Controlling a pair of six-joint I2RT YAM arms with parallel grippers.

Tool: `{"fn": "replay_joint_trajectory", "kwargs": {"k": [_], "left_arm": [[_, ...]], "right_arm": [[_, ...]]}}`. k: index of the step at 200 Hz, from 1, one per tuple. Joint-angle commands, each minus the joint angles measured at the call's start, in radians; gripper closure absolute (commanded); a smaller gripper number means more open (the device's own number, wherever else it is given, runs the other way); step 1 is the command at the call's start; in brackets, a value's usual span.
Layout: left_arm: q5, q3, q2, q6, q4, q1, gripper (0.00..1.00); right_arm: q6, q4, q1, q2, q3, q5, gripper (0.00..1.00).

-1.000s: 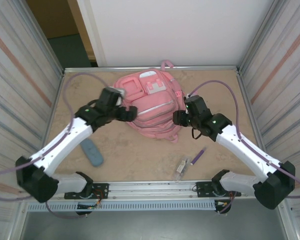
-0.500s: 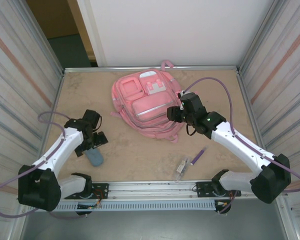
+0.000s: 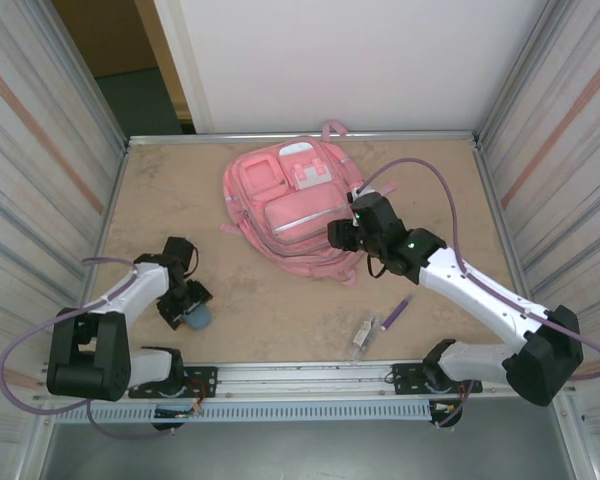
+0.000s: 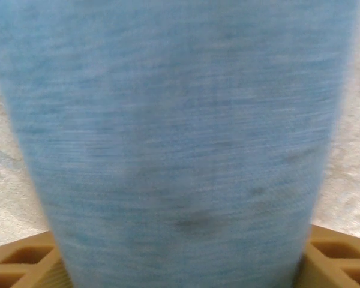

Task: Pack the student bag

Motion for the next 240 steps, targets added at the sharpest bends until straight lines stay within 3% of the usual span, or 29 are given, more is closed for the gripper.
{"fn": "replay_joint_trajectory", "kwargs": {"k": [1, 35, 60, 83, 107, 124, 138, 179, 240], "left_arm": [[0.013, 0.023, -0.073, -0.003, -0.031, -0.012, 0.37], [0.199, 0.077, -0.202, 0.069, 0.074, -0.086, 0.52], [0.261, 0.139, -0.213, 0.096, 0.147, -0.214, 0.49], [0.250, 0.223, -0.166, 0.227, 0.204, -0.376, 0.48], [0.137, 0.303, -0.086, 0.384, 0.232, -0.561, 0.48], [0.127, 0.355, -0.026, 0.455, 0.257, -0.654, 0.49], [0.136, 0.384, 0.018, 0.474, 0.287, -0.697, 0.48], [0.169, 0.434, 0.095, 0.454, 0.346, -0.714, 0.49], [0.190, 0.454, 0.111, 0.470, 0.406, -0.711, 0.46]], "right_arm": [[-0.012, 0.035, 0.017, 0.041, 0.010, 0.026, 0.44], [-0.003, 0.072, 0.019, 0.133, 0.026, -0.004, 0.44], [0.024, 0.070, 0.000, 0.191, 0.056, -0.071, 0.43], [0.090, 0.038, -0.070, 0.226, 0.121, -0.301, 0.42], [0.217, 0.177, -0.195, 0.257, 0.110, -0.793, 0.41], [0.310, 0.226, -0.223, 0.275, 0.113, -0.948, 0.40], [0.305, 0.155, -0.212, 0.280, 0.143, -0.956, 0.39], [0.318, 0.042, -0.182, 0.294, 0.120, -0.807, 0.35], [0.351, 0.126, -0.105, 0.348, 0.096, -0.867, 0.37]]}}
